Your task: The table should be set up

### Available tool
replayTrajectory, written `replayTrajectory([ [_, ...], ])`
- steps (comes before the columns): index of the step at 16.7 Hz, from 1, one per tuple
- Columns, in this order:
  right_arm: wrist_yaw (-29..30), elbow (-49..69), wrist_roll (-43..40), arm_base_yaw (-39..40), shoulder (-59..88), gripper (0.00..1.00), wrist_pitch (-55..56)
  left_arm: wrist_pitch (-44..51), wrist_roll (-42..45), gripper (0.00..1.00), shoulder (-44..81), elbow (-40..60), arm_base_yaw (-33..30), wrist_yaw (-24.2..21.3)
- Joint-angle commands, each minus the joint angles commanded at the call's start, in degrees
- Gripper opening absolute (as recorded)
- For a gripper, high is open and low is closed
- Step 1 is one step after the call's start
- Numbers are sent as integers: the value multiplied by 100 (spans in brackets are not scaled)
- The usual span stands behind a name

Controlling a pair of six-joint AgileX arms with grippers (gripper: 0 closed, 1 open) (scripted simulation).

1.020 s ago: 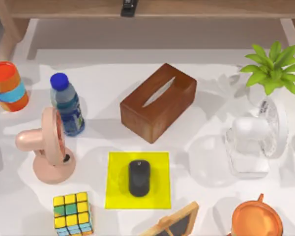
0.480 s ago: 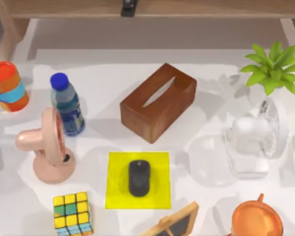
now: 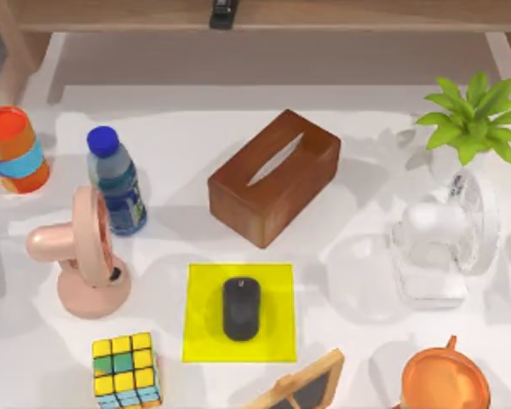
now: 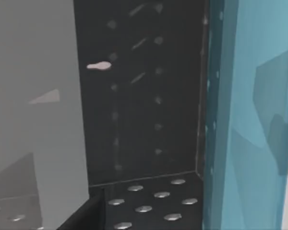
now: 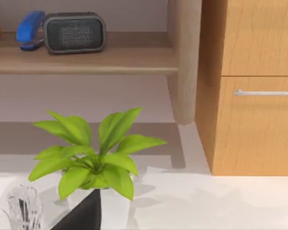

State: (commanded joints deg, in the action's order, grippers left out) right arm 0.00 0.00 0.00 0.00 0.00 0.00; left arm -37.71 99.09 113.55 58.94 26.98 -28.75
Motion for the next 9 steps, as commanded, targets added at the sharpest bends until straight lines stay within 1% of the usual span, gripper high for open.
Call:
replayTrajectory([
  [6, 0, 0, 0, 0, 0, 100, 0, -212, 99, 100, -602, -842, 299, -280],
  [9, 0, 0, 0, 0, 0, 100, 0, -245, 138, 100, -670, -1031, 374, -342],
])
